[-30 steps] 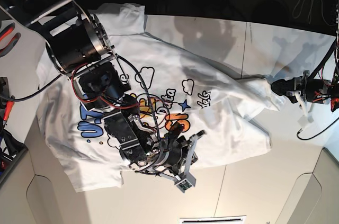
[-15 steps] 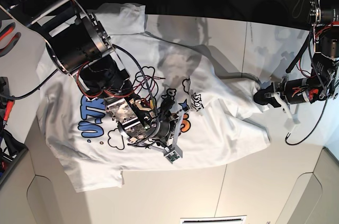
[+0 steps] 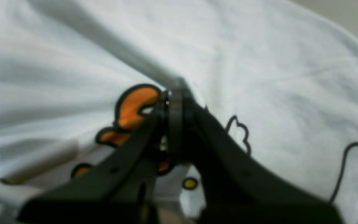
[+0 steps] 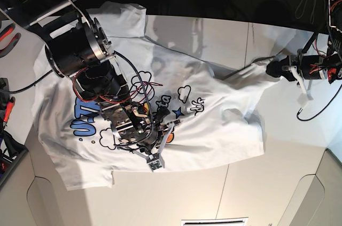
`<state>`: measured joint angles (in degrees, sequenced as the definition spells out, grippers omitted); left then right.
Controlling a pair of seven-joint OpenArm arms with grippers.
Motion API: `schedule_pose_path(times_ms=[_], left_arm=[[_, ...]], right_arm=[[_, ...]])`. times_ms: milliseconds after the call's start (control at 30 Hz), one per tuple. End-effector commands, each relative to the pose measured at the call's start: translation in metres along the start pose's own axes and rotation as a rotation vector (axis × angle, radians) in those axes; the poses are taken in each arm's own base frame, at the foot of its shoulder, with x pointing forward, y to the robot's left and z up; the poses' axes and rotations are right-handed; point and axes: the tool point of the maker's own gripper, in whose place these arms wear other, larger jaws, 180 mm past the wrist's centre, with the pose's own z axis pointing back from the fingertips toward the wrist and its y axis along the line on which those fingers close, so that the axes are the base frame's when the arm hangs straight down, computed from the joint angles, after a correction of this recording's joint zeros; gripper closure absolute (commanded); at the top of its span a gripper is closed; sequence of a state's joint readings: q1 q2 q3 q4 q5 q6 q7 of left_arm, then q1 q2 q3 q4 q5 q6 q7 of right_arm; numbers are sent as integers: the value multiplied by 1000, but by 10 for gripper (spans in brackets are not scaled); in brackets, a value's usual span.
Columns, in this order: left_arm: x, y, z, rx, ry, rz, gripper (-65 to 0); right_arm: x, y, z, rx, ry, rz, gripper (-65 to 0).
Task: Layout the t-shirt on the table in an organized manner, then fold the t-shirt properly
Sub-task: 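Sweep the right gripper across the shirt body to smooth it, then pull the shirt hem and collar apart with both grippers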
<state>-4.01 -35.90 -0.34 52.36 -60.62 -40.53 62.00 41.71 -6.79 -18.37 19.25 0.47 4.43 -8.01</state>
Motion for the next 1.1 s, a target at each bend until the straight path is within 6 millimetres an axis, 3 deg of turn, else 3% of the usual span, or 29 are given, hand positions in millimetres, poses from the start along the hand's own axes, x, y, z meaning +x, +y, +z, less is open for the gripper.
schedule_pose_path(times_ms=[0,267,400,533,633,733,833,933,1067], left_arm=[[-8,12,13,56,53,-29,-39],[-33,19,35,106,170,-99,-39],[-21,28,48,138,137,-112,-39],[21,28,59,153,8,-138,-39],[73,19,70,140,-192,-153,-39],[123,1,77,103,-383,-175,-39],[154,-20,65,94,-434,-228,-39],[175,-43,45,90,-454,-281,-39],[203,-76,21,94,-513,-375,-39]], right_arm=[[10,-15,1,-40,-2,-14,0],[11,-21,2,-51,-4,-33,0],[15,-18,2,-29,-14,-18,0],[40,-3,5,61,-98,10,0],[91,6,19,116,-262,28,0],[149,15,46,169,-423,5,0],[192,26,76,230,-518,12,0],[213,33,100,252,-528,28,0],[214,36,124,245,-503,58,0]])
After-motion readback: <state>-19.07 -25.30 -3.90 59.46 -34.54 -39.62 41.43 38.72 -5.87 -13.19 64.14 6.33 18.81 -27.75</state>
